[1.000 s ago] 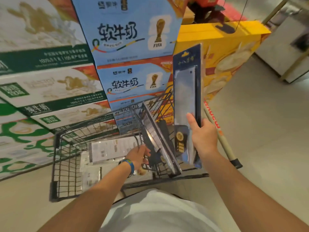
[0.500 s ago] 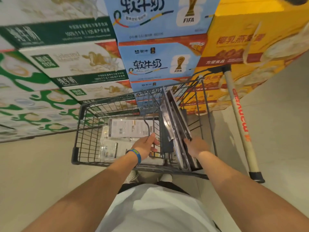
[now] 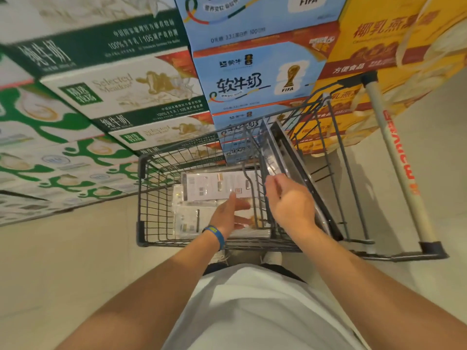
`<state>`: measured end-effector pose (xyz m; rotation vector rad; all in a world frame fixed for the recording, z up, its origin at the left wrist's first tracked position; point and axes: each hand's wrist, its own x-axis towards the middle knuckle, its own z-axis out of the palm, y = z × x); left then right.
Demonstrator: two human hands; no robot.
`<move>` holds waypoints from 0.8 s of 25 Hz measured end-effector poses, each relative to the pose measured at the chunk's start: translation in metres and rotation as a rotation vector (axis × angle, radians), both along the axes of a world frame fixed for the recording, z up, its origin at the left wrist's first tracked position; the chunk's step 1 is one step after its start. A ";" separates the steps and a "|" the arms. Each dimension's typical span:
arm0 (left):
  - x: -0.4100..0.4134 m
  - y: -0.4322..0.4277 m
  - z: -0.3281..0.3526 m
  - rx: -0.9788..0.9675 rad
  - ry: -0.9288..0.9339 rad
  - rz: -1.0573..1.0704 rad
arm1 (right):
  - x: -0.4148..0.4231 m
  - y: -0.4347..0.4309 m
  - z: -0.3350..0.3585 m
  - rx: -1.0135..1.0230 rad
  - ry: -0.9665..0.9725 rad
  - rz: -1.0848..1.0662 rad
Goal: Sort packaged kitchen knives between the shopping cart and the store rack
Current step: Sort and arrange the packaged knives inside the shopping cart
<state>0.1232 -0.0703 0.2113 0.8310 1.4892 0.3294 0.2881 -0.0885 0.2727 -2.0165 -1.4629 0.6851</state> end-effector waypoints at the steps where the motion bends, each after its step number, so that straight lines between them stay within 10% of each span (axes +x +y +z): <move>1: -0.017 0.000 -0.005 0.013 0.027 0.001 | -0.016 -0.002 0.005 0.008 -0.007 0.062; 10: -0.155 0.037 -0.080 -0.016 0.183 -0.129 | -0.144 0.003 -0.057 -0.455 -0.036 0.330; 20: -0.180 0.070 -0.219 0.166 0.647 -1.153 | -0.127 0.024 -0.218 -0.935 -0.144 0.363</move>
